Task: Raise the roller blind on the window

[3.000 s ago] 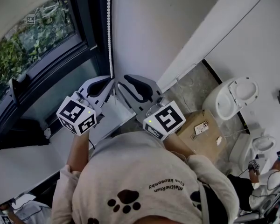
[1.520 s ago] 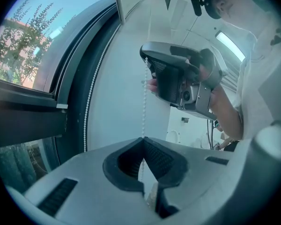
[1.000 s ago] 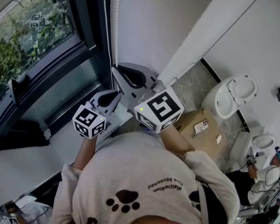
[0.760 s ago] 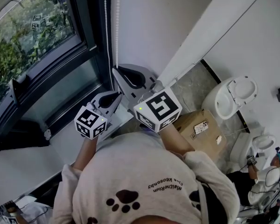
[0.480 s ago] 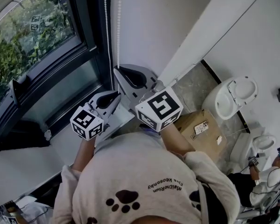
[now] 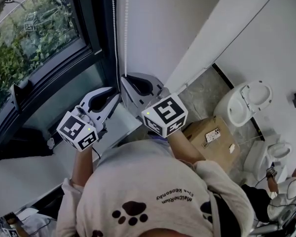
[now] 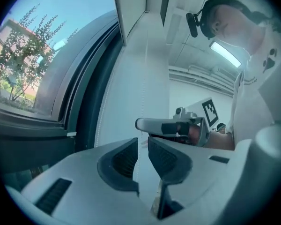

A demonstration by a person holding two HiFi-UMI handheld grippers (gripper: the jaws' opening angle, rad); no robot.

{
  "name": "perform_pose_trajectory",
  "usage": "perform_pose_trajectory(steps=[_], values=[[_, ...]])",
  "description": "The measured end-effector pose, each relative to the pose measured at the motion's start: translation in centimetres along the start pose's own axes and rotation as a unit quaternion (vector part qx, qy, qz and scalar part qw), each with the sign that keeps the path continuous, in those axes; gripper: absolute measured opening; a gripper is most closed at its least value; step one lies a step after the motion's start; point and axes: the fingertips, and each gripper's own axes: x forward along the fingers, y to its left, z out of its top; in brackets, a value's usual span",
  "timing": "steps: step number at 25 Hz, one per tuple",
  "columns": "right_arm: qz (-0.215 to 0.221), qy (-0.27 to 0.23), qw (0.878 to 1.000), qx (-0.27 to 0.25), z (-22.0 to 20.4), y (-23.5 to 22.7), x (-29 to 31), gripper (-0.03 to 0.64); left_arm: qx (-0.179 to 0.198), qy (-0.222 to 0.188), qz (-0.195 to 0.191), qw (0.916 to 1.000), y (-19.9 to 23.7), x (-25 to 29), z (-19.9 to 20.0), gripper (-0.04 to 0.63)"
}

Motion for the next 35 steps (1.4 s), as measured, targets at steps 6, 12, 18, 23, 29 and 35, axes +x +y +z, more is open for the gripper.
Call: perform_pose_trajectory(steps=[6, 12, 18, 23, 29, 35], values=[[0.001, -0.009, 1.0, -0.006, -0.2, 0.8, -0.4, 0.009, 0.026, -0.029, -0.006, 0.9992, -0.8, -0.2, 4.1, 0.072], [0.004, 0.021, 1.0, -0.001, -3.1, 1.1, 0.0, 0.009, 0.062, -0.046, -0.016, 0.9969, -1.5, 0.5, 7.3, 0.072], [0.003, 0.028, 1.0, 0.008, -4.7, 1.2, 0.1, 0.011, 0.075, -0.046, -0.016, 0.996, -1.4, 1.6, 8.6, 0.072], [0.009, 0.037, 0.999, 0.01, -5.8, 2.0, 0.3, 0.011, 0.078, -0.05, -0.011, 0.9956, -0.8, 2.0, 9.6, 0.072], [0.008, 0.048, 0.999, 0.008, -6.8, 2.3, 0.4, 0.011, 0.09, -0.047, -0.009, 0.9947, -0.4, 2.2, 10.8, 0.072], [0.013, 0.052, 0.999, 0.01, -7.3, 2.6, 0.5, 0.009, 0.097, -0.046, -0.017, 0.9941, -0.7, 2.7, 11.9, 0.066]])
